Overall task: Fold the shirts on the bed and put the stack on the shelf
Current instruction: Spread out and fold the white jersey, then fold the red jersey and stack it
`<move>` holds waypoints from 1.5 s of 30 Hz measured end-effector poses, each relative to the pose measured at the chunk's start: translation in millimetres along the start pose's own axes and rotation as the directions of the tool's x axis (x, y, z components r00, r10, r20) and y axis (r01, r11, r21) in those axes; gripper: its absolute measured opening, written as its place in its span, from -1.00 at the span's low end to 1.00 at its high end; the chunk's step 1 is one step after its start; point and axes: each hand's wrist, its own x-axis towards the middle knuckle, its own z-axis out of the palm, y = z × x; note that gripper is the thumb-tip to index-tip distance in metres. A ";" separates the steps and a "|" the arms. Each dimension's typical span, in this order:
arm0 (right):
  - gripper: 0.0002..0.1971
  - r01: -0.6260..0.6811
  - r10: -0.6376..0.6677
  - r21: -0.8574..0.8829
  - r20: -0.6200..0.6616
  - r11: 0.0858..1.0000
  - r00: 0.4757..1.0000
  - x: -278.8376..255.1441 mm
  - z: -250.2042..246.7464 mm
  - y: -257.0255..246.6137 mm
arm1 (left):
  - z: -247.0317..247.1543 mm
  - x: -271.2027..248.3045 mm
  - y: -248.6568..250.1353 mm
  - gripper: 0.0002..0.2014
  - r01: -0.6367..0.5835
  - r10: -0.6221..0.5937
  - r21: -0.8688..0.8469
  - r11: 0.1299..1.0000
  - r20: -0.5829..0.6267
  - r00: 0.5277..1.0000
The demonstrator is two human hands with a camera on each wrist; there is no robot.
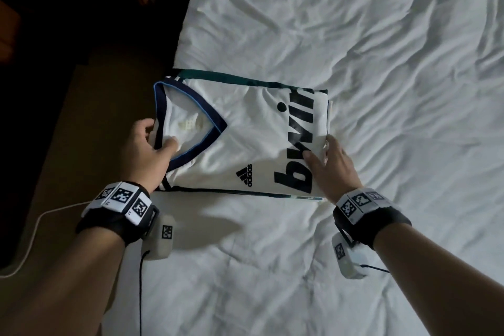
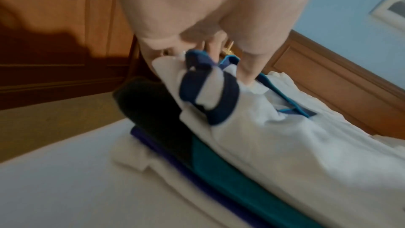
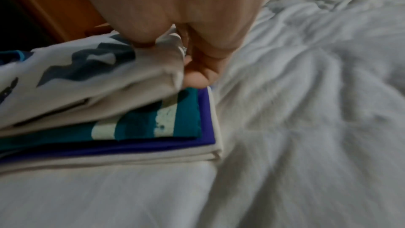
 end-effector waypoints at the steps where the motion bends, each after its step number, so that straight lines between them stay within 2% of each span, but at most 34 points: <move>1: -0.35 0.048 -0.053 -0.067 -0.066 0.997 0.996 0.2 -1.7 -1.2 | 2.4 -1.1 -1.4 -0.33 -0.050 0.053 0.065 0.997 -0.055 0.997; 3: -0.26 0.163 -0.221 -0.275 -0.193 0.947 0.956 -3.8 -3.7 -6.4 | 8.7 -7.8 1.8 -0.26 -0.225 0.234 0.123 0.967 -0.062 0.970; 4: -0.25 0.221 -0.309 -0.380 -0.190 0.898 0.932 -7.3 -2.5 -10.9 | 14.7 -13.0 4.8 -0.26 -0.347 0.350 0.174 0.922 0.012 0.936; 6: -0.28 0.345 -0.443 -0.528 -0.066 0.776 0.894 -12.6 6.5 -20.1 | 33.5 -26.4 10.9 -0.24 -0.564 0.510 0.364 0.741 0.241 0.826; 7: -0.28 0.398 -0.482 -0.575 0.007 0.715 0.876 -12.2 13.1 -21.8 | 42.7 -30.8 11.5 -0.22 -0.622 0.521 0.437 0.650 0.340 0.783; 8: -0.27 0.425 -0.495 -0.609 0.059 0.670 0.867 -9.7 18.4 -22.5 | 49.2 -33.8 12.9 -0.21 -0.640 0.495 0.475 0.603 0.406 0.768; 9: -0.25 0.424 -0.475 -0.630 0.098 0.651 0.875 -4.3 23.7 -19.2 | 54.7 -30.4 6.7 -0.21 -0.632 0.456 0.492 0.599 0.440 0.774; 12: -0.16 0.371 -0.381 -0.633 0.128 0.679 0.916 12.6 31.1 -1.8 | 59.8 -18.4 -9.5 -0.20 -0.592 0.396 0.501 0.631 0.448 0.801; 15: -0.10 0.400 -0.383 -0.616 0.168 0.678 0.908 18.3 31.1 5.5 | 59.3 -19.5 -9.0 -0.19 -0.598 0.392 0.497 0.629 0.463 0.795; 17: -0.09 0.424 -0.383 -0.613 0.206 0.667 0.901 15.8 22.9 6.6 | 57.6 -25.2 -0.2 -0.17 -0.586 0.392 0.492 0.644 0.446 0.805; 20: -0.14 0.440 -0.380 -0.569 0.229 0.695 0.896 2.0 -9.4 14.6 | 49.8 -39.4 27.1 -0.21 -0.543 0.412 0.485 0.686 0.356 0.839; 22: -0.25 0.405 -0.358 -0.539 0.197 0.738 0.913 -14.7 -38.0 30.1 | 48.5 -56.4 52.1 -0.29 -0.593 0.480 0.459 0.662 0.348 0.805; 24: -0.37 0.308 -0.274 -0.501 0.142 0.809 0.951 -35.6 -68.7 51.4 | 52.7 -78.2 83.8 -0.38 -0.649 0.507 0.386 0.655 0.413 0.757; 26: -0.49 0.184 -0.162 -0.432 0.088 0.883 0.983 -59.6 -98.9 75.6 | 60.5 -105.0 119.9 -0.55 -0.621 0.422 0.300 0.724 0.519 0.743; 28: -0.59 0.066 -0.061 -0.326 0.026 0.943 0.998 -88.5 -129.7 101.4 | 71.8 -138.0 158.4 -0.70 -0.620 0.377 0.250 0.744 0.609 0.698; 31: -0.70 -0.045 0.029 -0.232 -0.073 0.972 0.997 -139.2 -177.6 147.5 | 92.2 -199.8 222.2 -0.75 -0.700 0.410 0.197 0.687 0.690 0.597; 37: -0.78 -0.201 0.177 -0.110 -0.199 0.973 0.964 -242.5 -279.6 273.2 | 157.2 -350.2 347.1 -0.61 -0.840 0.447 0.086 0.535 0.815 0.369; 39: -0.85 -0.246 0.226 -0.057 -0.234 0.968 0.946 -264.3 -312.5 322.0 | 189.2 -398.3 381.9 -0.65 -0.876 0.458 0.070 0.478 0.831 0.316; 41: -0.80 -0.261 0.248 -0.012 -0.266 0.965 0.931 -276.3 -345.3 374.8 | 228.1 -444.9 412.0 -0.67 -0.899 0.456 0.068 0.433 0.844 0.284; 43: -0.82 -0.258 0.247 -0.002 -0.285 0.966 0.926 -276.5 -376.6 432.9 | 276.7 -487.5 440.2 -0.68 -0.914 0.444 0.070 0.400 0.857 0.260; 45: -0.88 -0.290 0.283 0.005 -0.244 0.957 0.928 -263.6 -403.2 497.7 | 332.1 -526.8 464.4 -0.72 -0.910 0.448 0.080 0.406 0.851 0.275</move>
